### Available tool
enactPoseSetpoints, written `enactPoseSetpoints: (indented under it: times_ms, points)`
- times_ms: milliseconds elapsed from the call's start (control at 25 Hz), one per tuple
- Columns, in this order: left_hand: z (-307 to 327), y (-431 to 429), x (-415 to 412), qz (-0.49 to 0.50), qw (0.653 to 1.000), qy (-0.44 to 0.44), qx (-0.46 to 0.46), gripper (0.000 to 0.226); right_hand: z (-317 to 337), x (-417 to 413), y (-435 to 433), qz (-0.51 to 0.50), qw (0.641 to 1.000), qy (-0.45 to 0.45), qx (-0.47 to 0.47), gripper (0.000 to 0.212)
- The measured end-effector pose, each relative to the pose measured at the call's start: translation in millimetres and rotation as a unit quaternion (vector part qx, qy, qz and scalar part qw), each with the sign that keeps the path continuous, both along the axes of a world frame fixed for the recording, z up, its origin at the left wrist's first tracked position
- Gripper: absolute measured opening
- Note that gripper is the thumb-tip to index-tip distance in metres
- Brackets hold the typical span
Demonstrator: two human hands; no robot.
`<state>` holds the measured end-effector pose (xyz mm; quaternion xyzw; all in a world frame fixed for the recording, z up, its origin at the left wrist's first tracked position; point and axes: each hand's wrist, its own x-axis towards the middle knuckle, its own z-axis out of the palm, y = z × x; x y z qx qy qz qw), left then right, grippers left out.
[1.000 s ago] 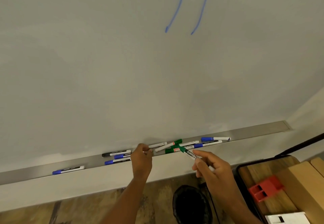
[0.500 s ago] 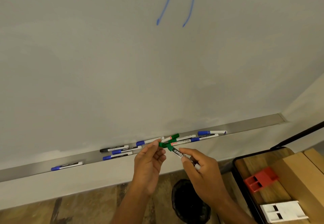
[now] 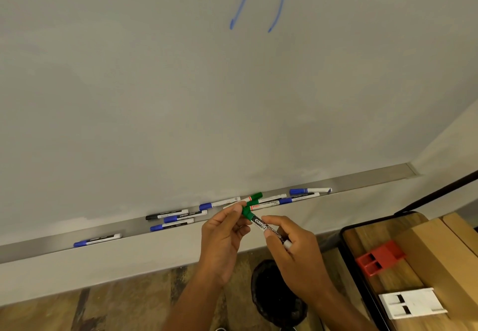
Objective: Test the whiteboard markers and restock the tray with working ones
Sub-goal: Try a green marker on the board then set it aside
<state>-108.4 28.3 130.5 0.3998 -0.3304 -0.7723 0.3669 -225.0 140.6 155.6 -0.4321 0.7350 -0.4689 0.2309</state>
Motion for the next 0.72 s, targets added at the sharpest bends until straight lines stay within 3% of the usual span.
enactPoseSetpoints:
  times_ms: [160,360,400,520,720]
  points:
    - [1.3,9.6,-5.7,0.023,1.0,-0.004,-0.019,0.027,-10.8,2.7,0.4,-0.011,0.999,-0.024,-0.028,0.007]
    - [1.8,12.9,-11.8,0.023,0.999,-0.01,-0.046,0.027,-11.5,3.6,0.9,0.013,0.993,-0.072,-0.095,0.028]
    - [0.9,11.8,-12.3,0.02,0.998,-0.019,-0.05,0.028,-14.8,3.4,0.0,-0.003,0.993,-0.082,-0.083,0.033]
    - [-6.2,7.8,-13.5,0.014,0.997,-0.04,-0.058,0.031,-27.3,-2.8,4.0,-0.004,0.998,-0.058,0.004,0.017]
    - [-57.8,14.4,-17.1,-0.011,0.986,-0.137,-0.091,0.016,-67.9,-21.0,27.8,0.071,0.985,-0.091,0.129,0.028]
